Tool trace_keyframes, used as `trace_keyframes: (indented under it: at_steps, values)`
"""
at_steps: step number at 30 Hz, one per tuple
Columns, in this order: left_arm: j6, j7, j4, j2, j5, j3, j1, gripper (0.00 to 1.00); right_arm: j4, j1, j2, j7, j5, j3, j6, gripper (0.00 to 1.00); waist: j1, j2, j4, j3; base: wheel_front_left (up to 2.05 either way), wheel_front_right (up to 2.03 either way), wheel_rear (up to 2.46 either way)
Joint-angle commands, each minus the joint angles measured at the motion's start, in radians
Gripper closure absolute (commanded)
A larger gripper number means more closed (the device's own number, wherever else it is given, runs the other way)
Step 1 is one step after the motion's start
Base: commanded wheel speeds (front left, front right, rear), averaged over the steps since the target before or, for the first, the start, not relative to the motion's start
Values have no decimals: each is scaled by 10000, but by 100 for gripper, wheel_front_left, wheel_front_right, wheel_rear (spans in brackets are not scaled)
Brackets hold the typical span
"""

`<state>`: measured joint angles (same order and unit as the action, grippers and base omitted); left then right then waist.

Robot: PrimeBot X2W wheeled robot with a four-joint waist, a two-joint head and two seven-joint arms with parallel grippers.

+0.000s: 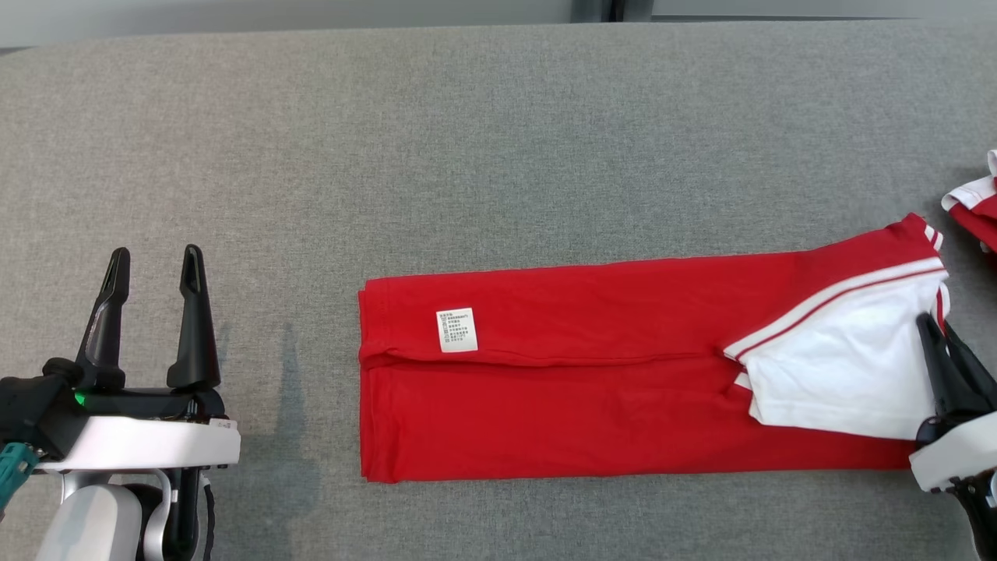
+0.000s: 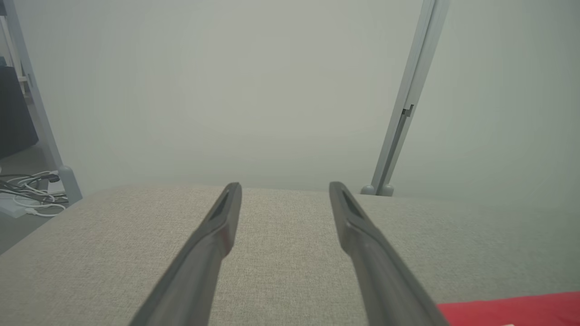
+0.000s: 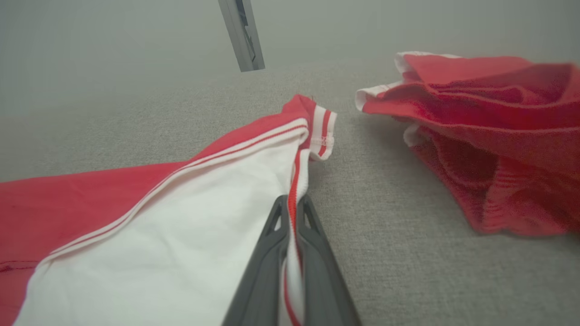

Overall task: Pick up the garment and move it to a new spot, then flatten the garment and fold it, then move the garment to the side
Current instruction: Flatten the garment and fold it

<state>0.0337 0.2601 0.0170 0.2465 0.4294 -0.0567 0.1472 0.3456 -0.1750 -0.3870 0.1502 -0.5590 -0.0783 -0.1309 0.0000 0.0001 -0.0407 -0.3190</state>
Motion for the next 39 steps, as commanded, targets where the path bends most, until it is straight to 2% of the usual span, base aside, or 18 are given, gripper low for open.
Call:
trace_keyframes:
  at_steps: [1,10,17,23,27,33,39]
  values:
    - [22,31,38,92,-73,32,83,0,-191,-87,-30,-107,100,46,0,100,0,-1,18,51,0,0,0]
    - [98,-120,51,90,41,-44,-129,0,-2985,-440,610,-1450,1065,-560,-1,100,0,-1,122,514,0,0,0]
    - [153,-216,-81,139,37,-124,56,0,-4064,-1402,1504,-2244,1296,-2176,-1,100,0,-1,26,542,0,0,0]
    - [121,-213,-42,66,-4,-289,225,0,-3563,-2350,2571,-2307,1159,-3760,-1,100,0,-1,-253,446,0,0,0]
    - [105,-173,70,-3,-14,-371,297,0,-2828,-2784,3048,-2195,1024,-4857,-1,100,0,-1,-433,409,0,0,0]
    - [19,-125,258,-114,-32,-515,468,0,-1485,-3082,3329,-1711,657,-6141,-1,100,0,-1,-704,317,0,0,0]
    - [-78,-72,492,-209,-66,-645,621,0,-665,-3475,3343,-888,-315,-7405,-3,100,0,-1,-862,182,0,0,0]
